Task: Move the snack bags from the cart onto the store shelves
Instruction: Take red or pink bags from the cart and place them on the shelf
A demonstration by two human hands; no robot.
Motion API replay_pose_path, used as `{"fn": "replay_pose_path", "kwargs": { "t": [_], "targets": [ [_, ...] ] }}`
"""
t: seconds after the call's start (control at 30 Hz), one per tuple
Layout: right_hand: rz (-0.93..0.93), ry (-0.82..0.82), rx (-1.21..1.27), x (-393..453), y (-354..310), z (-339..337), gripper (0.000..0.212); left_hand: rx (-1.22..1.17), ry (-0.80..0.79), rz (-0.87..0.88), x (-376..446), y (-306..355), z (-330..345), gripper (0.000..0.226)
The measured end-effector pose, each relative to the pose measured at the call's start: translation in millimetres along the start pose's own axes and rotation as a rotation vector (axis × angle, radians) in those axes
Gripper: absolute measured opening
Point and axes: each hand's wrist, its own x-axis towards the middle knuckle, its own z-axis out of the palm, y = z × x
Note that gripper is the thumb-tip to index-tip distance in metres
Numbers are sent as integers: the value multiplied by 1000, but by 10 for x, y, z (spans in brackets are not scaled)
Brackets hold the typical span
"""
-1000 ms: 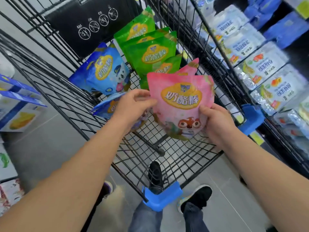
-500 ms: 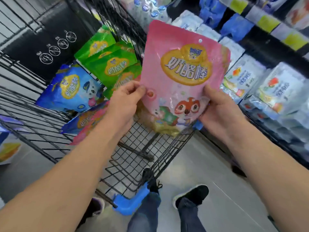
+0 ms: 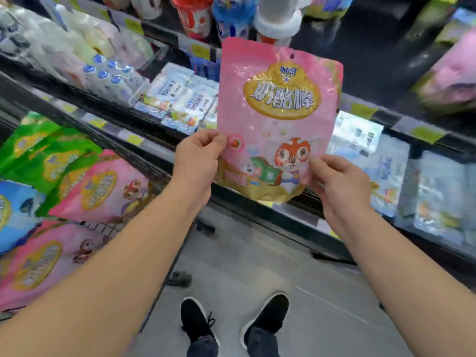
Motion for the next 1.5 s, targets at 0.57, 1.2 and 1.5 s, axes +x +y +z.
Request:
{"fn": "replay_pose_path", "kwargs": {
  "t": [0.57,1.2,1.5],
  "targets": [
    [-55,537,71,950,-645,-1633,17,125,-238,-125,140,-12,2475,19],
    [-208,675,346,1725,-1337,-1876,13,305,-521,199,703,267,3402,26],
    [-213,681,181,1642,-959,-1824,44,364,-556,106,723,86,3380,42]
  ]
}}
